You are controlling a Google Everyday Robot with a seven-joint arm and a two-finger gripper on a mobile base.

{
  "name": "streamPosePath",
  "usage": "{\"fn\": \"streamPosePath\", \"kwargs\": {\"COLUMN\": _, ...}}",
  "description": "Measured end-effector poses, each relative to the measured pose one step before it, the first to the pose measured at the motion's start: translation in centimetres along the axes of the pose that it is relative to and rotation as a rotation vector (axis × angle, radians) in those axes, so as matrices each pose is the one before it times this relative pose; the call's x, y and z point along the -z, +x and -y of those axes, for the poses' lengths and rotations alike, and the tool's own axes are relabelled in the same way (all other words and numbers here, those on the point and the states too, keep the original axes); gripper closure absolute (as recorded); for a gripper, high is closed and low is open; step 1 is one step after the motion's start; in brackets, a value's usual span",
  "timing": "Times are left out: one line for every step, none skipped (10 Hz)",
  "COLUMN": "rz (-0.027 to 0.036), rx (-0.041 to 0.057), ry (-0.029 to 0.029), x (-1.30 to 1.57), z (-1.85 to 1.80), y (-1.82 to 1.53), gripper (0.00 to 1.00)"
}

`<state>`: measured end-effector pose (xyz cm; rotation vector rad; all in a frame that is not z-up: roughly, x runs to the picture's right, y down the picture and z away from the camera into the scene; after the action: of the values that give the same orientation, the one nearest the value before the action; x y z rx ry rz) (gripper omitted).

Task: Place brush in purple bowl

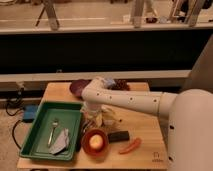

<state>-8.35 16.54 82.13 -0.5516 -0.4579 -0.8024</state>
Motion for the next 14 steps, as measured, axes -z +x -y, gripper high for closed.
{"fn": "streamPosePath", "kwargs": {"rz": -0.00242, "rx": 0.00031, "ry": -0.00728, "x": -0.398, "z": -0.07, "y": 0.078, "gripper": 0.2}}
{"fn": "streamPosePath", "kwargs": {"rz": -0.00111, "rx": -0.00105, "ry": -0.00345, "x": -0.318, "z": -0.004, "y": 0.085, "gripper": 0.2}}
{"fn": "streamPosePath", "kwargs": {"rz": 0.00147, "rx": -0.00089, "ry": -0.00649, "x": -0.487, "z": -0.037, "y": -0.002, "gripper": 0.2}}
{"fn": "streamPosePath", "kwargs": {"rz": 0.0009, "rx": -0.00153, "ry": -0.00441, "x": -0.179, "z": -0.079, "y": 0.015, "gripper": 0.2}}
{"fn": "streamPosePath", "kwargs": {"rz": 0.00207, "rx": -0.00569, "ry": -0.004, "x": -0.179, "z": -0.223, "y": 0.116, "gripper": 0.2}}
{"fn": "streamPosePath", "kwargs": {"rz": 0.00009, "rx": -0.00618, "ry": 0.00205, "x": -0.03, "z": -0.134, "y": 0.164, "gripper": 0.2}}
{"fn": "streamPosePath", "kwargs": {"rz": 0.00133, "rx": -0.00935, "ry": 0.00521, "x": 0.032, "z": -0.243, "y": 0.216, "gripper": 0.2}}
{"fn": "streamPosePath", "kwargs": {"rz": 0.00058, "rx": -0.0169, "ry": 0.01927, "x": 0.499, "z": -0.387, "y": 0.459, "gripper": 0.2}}
{"fn": "streamPosePath", "kwargs": {"rz": -0.0028, "rx": -0.01033, "ry": 0.01988, "x": 0.775, "z": -0.156, "y": 0.359, "gripper": 0.2}}
{"fn": "streamPosePath", "kwargs": {"rz": 0.00295, "rx": -0.01112, "ry": 0.01773, "x": 0.775, "z": -0.124, "y": 0.183, "gripper": 0.2}}
{"fn": "streamPosePath", "kwargs": {"rz": 0.00224, "rx": -0.0125, "ry": 0.01093, "x": 0.651, "z": -0.313, "y": 0.252, "gripper": 0.2}}
{"fn": "streamPosePath", "kwargs": {"rz": 0.00326, "rx": -0.00819, "ry": 0.01419, "x": 0.386, "z": -0.131, "y": 0.216, "gripper": 0.2}}
{"fn": "streamPosePath", "kwargs": {"rz": 0.0063, "rx": 0.00231, "ry": 0.01368, "x": 0.225, "z": 0.197, "y": -0.246, "gripper": 0.2}}
{"fn": "streamPosePath", "kwargs": {"rz": 0.00276, "rx": 0.00391, "ry": 0.0085, "x": 0.17, "z": 0.227, "y": -0.258, "gripper": 0.2}}
